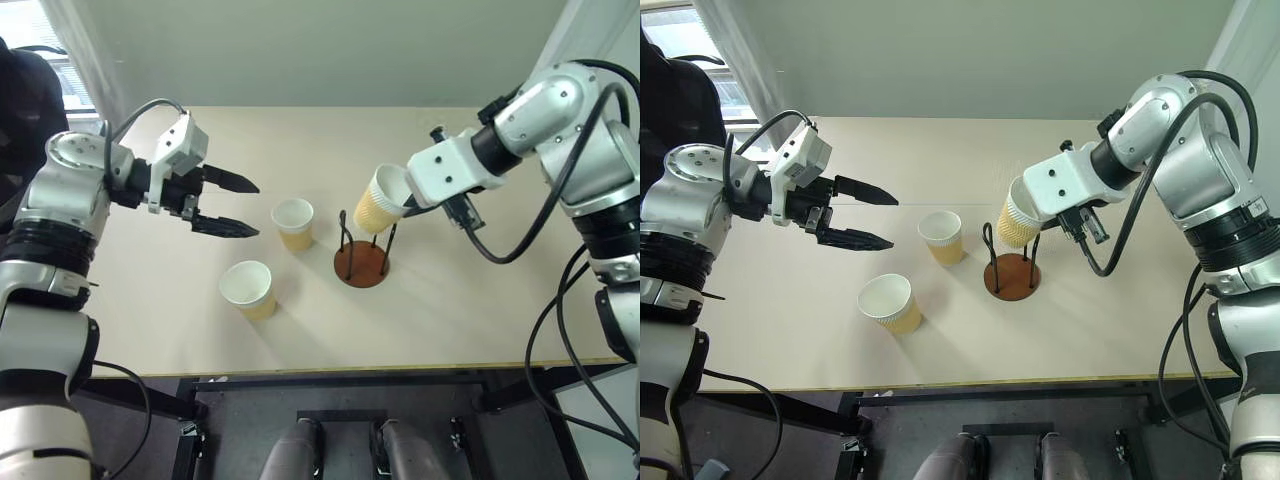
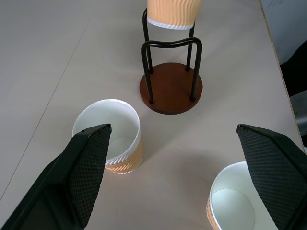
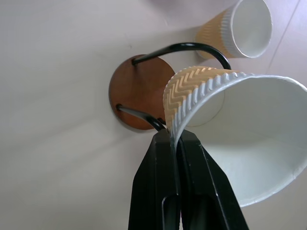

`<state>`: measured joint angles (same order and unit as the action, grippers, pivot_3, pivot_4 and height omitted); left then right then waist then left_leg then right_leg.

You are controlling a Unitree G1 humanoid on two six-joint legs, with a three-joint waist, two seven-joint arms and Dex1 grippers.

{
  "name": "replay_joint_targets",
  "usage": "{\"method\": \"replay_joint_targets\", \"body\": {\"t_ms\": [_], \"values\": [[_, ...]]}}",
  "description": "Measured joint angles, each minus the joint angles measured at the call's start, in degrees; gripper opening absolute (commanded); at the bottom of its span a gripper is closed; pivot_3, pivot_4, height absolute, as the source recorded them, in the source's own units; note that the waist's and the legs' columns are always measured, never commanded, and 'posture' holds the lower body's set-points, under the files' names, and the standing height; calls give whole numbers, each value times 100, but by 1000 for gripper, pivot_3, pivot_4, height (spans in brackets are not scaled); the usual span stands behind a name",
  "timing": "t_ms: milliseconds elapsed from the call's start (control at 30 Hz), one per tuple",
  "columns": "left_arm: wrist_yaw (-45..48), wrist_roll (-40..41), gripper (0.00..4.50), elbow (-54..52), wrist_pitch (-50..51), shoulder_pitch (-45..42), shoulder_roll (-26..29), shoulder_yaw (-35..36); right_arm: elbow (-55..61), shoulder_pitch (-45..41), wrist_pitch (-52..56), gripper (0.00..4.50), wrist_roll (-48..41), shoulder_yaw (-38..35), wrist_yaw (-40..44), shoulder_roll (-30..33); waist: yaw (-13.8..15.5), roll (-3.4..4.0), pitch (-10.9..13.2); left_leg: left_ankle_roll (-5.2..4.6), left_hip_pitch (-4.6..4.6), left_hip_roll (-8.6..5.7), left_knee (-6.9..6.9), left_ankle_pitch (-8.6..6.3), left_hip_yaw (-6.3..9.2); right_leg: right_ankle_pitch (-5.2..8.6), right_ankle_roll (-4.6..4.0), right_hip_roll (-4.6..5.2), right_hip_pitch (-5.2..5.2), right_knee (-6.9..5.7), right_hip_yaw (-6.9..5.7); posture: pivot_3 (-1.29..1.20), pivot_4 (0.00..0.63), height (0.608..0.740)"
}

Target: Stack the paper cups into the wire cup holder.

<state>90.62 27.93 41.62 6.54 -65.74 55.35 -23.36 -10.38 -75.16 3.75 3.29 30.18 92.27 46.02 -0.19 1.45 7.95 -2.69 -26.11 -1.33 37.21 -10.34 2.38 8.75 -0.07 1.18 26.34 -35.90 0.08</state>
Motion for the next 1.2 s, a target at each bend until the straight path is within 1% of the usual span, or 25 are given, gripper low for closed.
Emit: {"method": "replay_joint_targets", "body": {"t_ms": [100,200,267,300,767,867,933,967,1200], "values": [[0,-1,4500,1,0,0,0,6,148,0,131,18,-107,0,0,-23,-2,0,0,0,0,0,0,0,0,0,0,0,0,0,0,0,150,740],[0,-3,4500,1,0,0,-1,7,236,1,215,489,-130,-1,0,-122,-6,0,0,0,1,1,0,1,0,0,-1,0,0,-1,0,0,150,740],[0,-3,4500,3,5,0,0,12,241,1,259,1260,-105,-3,-11,-196,-6,0,0,0,2,0,0,1,-1,1,-1,0,0,-1,0,0,150,740],[1,-3,4500,2,6,0,-1,12,243,5,265,1452,-96,-3,-12,-223,-6,0,0,0,1,0,1,1,-1,1,-2,0,0,-1,0,0,150,740],[2,-34,4500,21,21,-1,-1,72,153,26,164,1452,146,-24,-80,-317,-6,0,0,1,2,0,1,1,-1,0,-2,0,0,-2,-1,0,150,740],[2,-54,4500,26,21,-1,-1,94,121,26,136,893,145,-35,-66,-314,-7,0,0,0,2,0,1,2,-1,0,-2,0,0,-2,-1,0,150,740],[2,-62,4500,59,21,-1,-2,94,119,27,128,270,136,-39,-36,-295,-7,0,0,1,2,0,1,1,-1,0,-2,0,0,-2,0,0,150,740],[2,-65,4500,80,21,-1,-2,94,119,27,123,28,131,-41,-18,-280,-7,0,0,1,2,1,1,2,-1,0,-2,0,0,-2,-1,0,150,740],[2,-82,4500,104,20,-3,-3,94,110,28,78,28,122,-42,-3,-222,-7,0,0,1,2,0,1,2,-1,0,-3,0,0,-2,-1,0,150,740]]}}
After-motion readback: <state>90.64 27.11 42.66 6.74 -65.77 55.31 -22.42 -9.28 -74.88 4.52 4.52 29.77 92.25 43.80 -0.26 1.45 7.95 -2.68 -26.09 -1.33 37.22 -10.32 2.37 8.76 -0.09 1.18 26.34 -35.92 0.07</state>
